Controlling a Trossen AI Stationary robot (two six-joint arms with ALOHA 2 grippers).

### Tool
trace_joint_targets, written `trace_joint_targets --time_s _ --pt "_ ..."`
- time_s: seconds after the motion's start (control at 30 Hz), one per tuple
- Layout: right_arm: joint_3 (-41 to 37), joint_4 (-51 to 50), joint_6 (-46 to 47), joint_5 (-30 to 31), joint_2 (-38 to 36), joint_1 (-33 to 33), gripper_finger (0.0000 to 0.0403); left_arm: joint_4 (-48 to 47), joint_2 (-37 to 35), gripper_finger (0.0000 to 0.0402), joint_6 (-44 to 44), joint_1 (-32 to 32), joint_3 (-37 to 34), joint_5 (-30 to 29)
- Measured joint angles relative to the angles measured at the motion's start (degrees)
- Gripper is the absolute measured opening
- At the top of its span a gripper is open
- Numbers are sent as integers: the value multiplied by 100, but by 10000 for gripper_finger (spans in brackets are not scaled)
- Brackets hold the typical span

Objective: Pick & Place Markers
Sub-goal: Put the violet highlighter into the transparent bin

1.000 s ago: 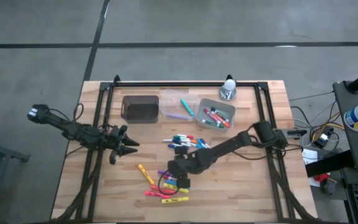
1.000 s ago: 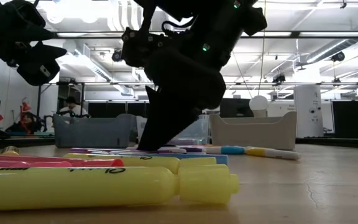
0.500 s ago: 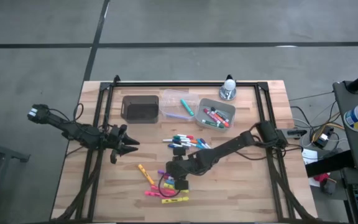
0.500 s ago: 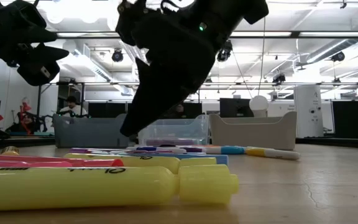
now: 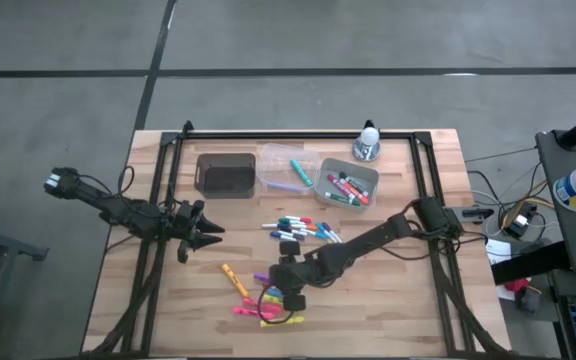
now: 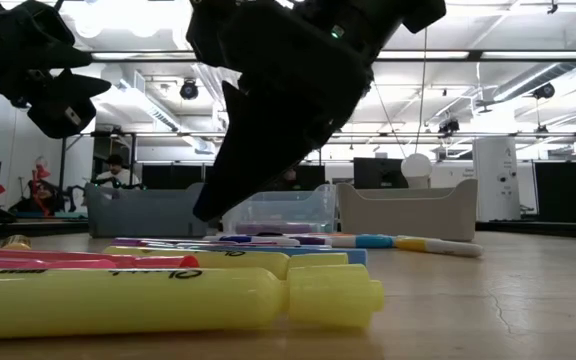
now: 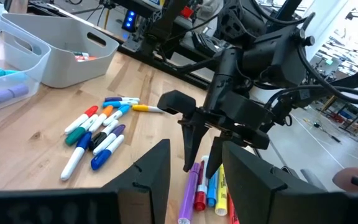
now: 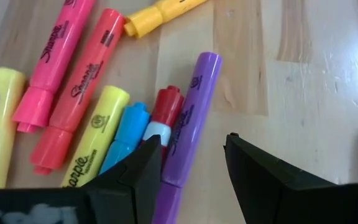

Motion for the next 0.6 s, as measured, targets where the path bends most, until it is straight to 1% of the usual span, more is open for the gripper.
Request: trace_joint_targets --time_s 0.4,0.6 --pt "-405 137 188 48 0 5 171 0 0 140 -17 -1 0 4" --pt "-438 176 180 54 0 -27 171 0 0 140 -18 -1 0 4"
